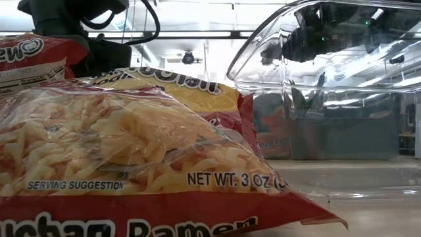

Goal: Sort Maruchan noodles
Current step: Put the orange noodle pack into the blue bin

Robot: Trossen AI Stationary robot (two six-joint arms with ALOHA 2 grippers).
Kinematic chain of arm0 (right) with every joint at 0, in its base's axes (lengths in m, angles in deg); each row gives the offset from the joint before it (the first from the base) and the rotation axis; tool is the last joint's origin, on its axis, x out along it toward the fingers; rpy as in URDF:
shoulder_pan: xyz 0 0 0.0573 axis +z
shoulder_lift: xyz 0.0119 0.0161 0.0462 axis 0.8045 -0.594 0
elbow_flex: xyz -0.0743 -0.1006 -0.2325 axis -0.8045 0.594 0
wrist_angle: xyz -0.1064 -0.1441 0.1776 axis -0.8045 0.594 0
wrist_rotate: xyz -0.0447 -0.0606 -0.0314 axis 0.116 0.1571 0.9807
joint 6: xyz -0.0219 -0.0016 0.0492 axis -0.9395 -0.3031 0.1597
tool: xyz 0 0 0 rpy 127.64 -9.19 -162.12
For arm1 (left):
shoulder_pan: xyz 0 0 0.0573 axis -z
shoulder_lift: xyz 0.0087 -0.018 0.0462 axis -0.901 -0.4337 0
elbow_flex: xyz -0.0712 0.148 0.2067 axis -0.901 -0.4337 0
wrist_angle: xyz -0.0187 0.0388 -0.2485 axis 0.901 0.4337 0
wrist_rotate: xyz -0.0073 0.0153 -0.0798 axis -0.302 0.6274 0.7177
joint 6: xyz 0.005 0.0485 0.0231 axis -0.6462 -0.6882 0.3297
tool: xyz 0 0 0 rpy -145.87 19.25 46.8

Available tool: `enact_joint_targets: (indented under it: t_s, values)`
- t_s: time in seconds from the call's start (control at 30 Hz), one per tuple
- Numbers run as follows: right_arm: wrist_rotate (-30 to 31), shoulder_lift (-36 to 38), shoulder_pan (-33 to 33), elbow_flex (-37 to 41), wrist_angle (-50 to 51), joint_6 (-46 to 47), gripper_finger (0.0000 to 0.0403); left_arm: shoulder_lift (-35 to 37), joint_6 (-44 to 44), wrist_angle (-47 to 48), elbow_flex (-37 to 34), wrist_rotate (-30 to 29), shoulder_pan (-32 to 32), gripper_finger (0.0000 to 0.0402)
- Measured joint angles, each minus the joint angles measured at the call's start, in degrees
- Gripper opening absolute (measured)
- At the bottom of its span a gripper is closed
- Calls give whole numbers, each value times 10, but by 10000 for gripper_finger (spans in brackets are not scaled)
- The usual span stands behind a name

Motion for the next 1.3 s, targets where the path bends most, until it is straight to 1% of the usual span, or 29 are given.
enact_joint_targets:
  t_s: [0.13,0.23,0.43,0.5,0.63,0.77,0.87,0.97,1.03,1.1,1.2,1.3]
  values:
    - [0,0,0,0,0,0,105,0,-7,0,0,-3,-1,161]
    - [0,0,0,0,0,2,105,0,-8,0,0,-3,-1,125]
    - [0,0,0,0,-3,-4,105,0,-21,0,0,-3,-10,29]
    - [0,0,0,0,-3,-4,105,2,-20,0,0,-3,-17,10]
    - [0,0,0,0,-3,1,105,5,-33,11,13,-1,-28,10]
    - [0,0,0,0,-3,0,105,10,-86,64,67,-9,-42,6]
    - [0,0,0,0,-2,-1,105,10,-117,130,115,-51,-51,6]
    - [0,0,0,0,1,1,105,10,-152,162,150,-109,-56,5]
    - [0,0,0,0,2,2,105,10,-179,175,167,-132,-62,5]
    - [0,0,0,0,2,2,105,12,-210,178,181,-144,-69,4]
    - [0,0,0,0,2,0,105,13,-248,189,205,-145,-84,4]
    - [0,0,0,0,4,0,105,13,-271,231,230,-157,-98,4]
